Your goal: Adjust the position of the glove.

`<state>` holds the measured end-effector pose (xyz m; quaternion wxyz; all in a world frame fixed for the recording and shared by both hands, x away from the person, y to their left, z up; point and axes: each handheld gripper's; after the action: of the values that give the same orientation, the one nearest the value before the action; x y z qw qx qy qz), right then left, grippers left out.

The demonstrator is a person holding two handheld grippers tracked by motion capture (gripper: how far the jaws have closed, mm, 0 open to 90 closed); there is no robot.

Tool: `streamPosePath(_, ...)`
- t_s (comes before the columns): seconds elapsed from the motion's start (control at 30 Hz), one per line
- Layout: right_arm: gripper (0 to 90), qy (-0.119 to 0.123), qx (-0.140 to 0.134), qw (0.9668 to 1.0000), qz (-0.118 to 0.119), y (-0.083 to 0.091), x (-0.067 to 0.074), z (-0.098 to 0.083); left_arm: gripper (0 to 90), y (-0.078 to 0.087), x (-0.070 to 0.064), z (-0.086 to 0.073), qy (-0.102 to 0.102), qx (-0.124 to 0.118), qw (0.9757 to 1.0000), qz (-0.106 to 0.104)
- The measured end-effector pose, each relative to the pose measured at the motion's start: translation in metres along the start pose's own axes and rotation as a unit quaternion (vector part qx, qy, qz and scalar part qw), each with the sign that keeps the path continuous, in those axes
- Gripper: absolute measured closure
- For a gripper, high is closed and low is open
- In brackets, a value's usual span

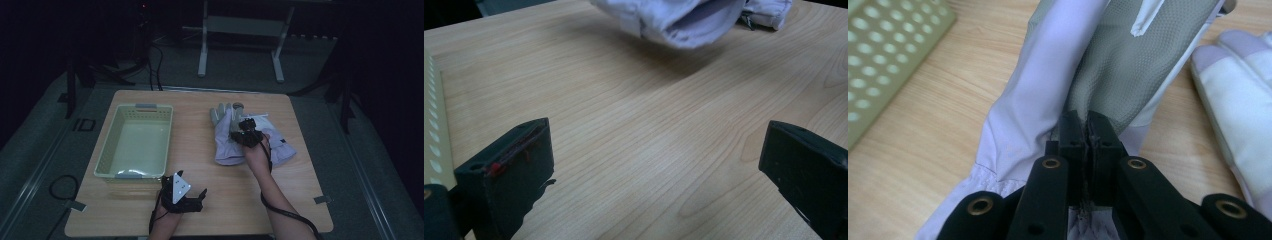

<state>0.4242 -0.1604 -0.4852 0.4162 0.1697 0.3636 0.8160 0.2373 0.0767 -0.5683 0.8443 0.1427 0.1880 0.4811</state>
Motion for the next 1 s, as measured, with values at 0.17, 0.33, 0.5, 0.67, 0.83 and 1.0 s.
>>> streamPosePath(0.17,87.0,-0.005,-0.029,0.9996,0.003,0.026,0.011,-0.006,1.1,0.000,0.000,0.000,-0.002,0.001,1.0000,0.000)
streamPosePath(0.33,86.9,-0.018,-0.052,0.9985,-0.001,0.046,0.018,-0.012,1.2,0.000,0.000,0.000,-0.001,0.001,1.0000,0.001)
streamPosePath(0.5,86.9,-0.027,-0.065,0.9975,-0.011,0.063,0.030,-0.025,1.2,0.000,0.000,0.000,-0.001,0.001,1.0000,0.000)
streamPosePath(0.67,86.9,-0.035,-0.060,0.9975,-0.013,0.064,0.036,-0.042,1.1,0.000,0.000,0.000,-0.002,0.000,1.0000,0.001)
streamPosePath(0.83,86.9,-0.043,-0.051,0.9977,0.003,0.056,0.042,-0.054,1.1,0.000,0.000,0.000,-0.002,0.000,1.0000,0.001)
streamPosePath(1.0,86.8,-0.037,-0.036,0.9987,0.003,0.043,0.049,-0.064,1.2,0.000,-0.001,0.000,-0.004,0.001,1.0000,0.001)
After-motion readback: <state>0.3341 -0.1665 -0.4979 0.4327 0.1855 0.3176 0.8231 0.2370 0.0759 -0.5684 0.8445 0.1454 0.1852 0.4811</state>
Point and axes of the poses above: each handheld gripper's, and its own axes: y roughly backward along the jaws, z roughly out of its top, x roughly to its left, and after that the axes turned 14 degrees about y, right-handed
